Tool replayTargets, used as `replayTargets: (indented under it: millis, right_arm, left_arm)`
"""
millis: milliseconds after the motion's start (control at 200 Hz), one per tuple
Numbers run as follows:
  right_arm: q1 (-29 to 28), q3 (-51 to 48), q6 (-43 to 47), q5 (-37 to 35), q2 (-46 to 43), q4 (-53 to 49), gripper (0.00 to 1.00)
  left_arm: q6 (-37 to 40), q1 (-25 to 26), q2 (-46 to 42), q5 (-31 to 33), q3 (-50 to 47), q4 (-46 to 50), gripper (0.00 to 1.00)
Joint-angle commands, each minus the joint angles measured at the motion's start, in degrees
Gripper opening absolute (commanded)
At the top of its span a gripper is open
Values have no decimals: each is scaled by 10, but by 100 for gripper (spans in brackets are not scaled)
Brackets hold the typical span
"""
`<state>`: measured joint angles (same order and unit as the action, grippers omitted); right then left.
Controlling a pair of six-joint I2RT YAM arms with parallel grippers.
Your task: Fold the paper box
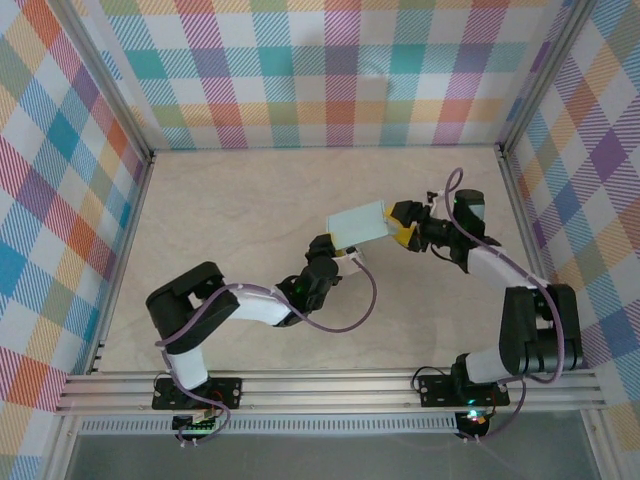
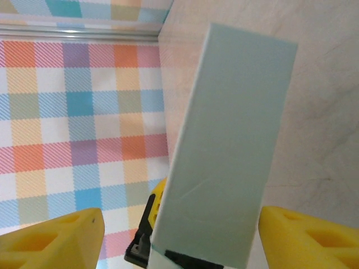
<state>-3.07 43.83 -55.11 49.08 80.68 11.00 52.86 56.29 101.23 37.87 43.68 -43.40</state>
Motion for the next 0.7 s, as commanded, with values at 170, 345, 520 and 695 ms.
replayTargets:
  millis: [170,345,520,695]
  right_arm:
    - [14,56,305,-160,-117,-289,73]
    - [13,49,432,-229,-180,-362,71]
    - [1,31,505,-224,-222,-365,71]
    - [-50,39,549,-251,-218,-370,70]
  left_arm:
    - [-156,-31,-83,-157,66,327,31]
    - [-208,-69,-127,-277,90,454,31]
    - [-214,-103,-137,-401,122,578,30]
    - [-195,-121,-127,-455,164,713,30]
